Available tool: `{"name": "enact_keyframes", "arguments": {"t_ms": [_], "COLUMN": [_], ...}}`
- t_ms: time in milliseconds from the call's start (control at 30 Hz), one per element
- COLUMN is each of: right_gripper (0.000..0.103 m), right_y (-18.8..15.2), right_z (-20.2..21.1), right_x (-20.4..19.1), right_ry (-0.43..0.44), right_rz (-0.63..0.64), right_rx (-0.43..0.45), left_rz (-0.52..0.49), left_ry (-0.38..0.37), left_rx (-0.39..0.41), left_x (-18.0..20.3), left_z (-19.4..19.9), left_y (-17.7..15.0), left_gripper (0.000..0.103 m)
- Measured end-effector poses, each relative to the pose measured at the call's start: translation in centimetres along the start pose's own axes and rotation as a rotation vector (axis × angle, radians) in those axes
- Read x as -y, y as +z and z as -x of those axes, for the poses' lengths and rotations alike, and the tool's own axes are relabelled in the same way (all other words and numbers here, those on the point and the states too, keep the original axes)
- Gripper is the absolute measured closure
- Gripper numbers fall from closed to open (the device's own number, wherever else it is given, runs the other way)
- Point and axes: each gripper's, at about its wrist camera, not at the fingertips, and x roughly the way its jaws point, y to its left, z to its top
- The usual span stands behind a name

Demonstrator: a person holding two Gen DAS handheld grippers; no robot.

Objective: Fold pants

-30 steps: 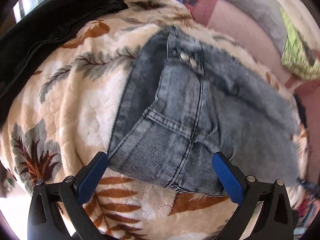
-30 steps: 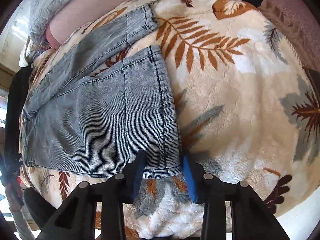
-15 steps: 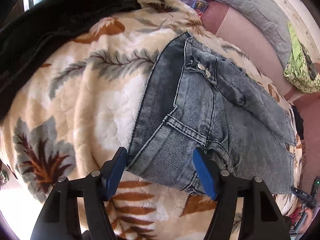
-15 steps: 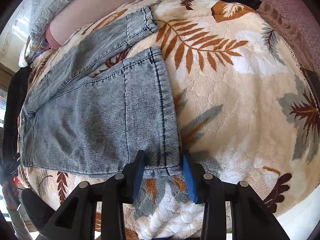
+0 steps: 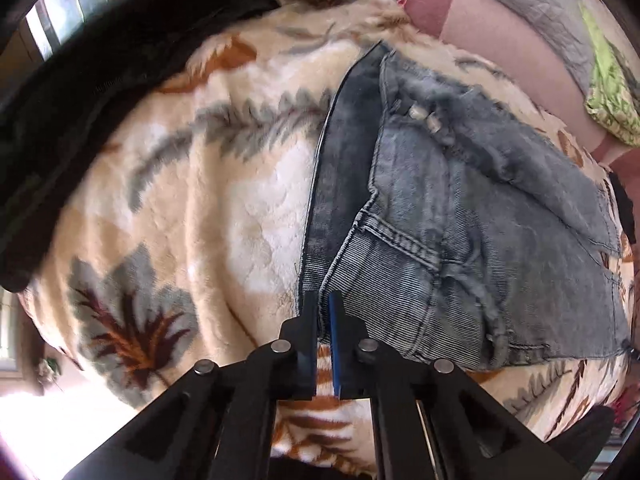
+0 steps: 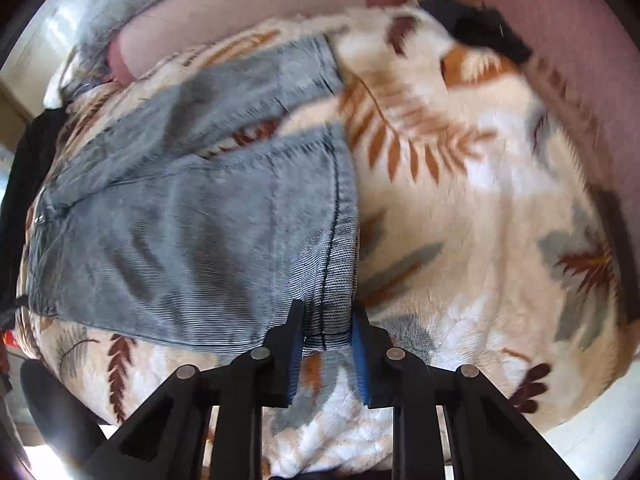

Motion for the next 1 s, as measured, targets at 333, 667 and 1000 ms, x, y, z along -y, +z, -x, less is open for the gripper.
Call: {"name": "enact_keyframes", "arguments": {"t_ms": [333,667,1000], "right_gripper": [0.057,0.041,0.085], "right_y": [-2.0,4.5,9.6], "right_z": [-3.5,-1.9,-8.5], "right_x": [2.4,2.7,0.1], "right_ry": [-0.058,0.092,-0.076], "right_rz": [-0.012,-0.105,0.011], "right_rx": [-0.064,0.066,0.006], "left_rz": [-0.024,-0.084,-0.195], "left_ry": [0.042,-0.091,-0.109], "left_rx": [-0.110,0.088,-0.045], "left_x": [-1.2,0.4,9.2], "left_z": [-1.7,5.5,-3.2], "left_y": [-1.2,-0.2,-1.9], "left_gripper": [0.099,0.094,0.072]}}
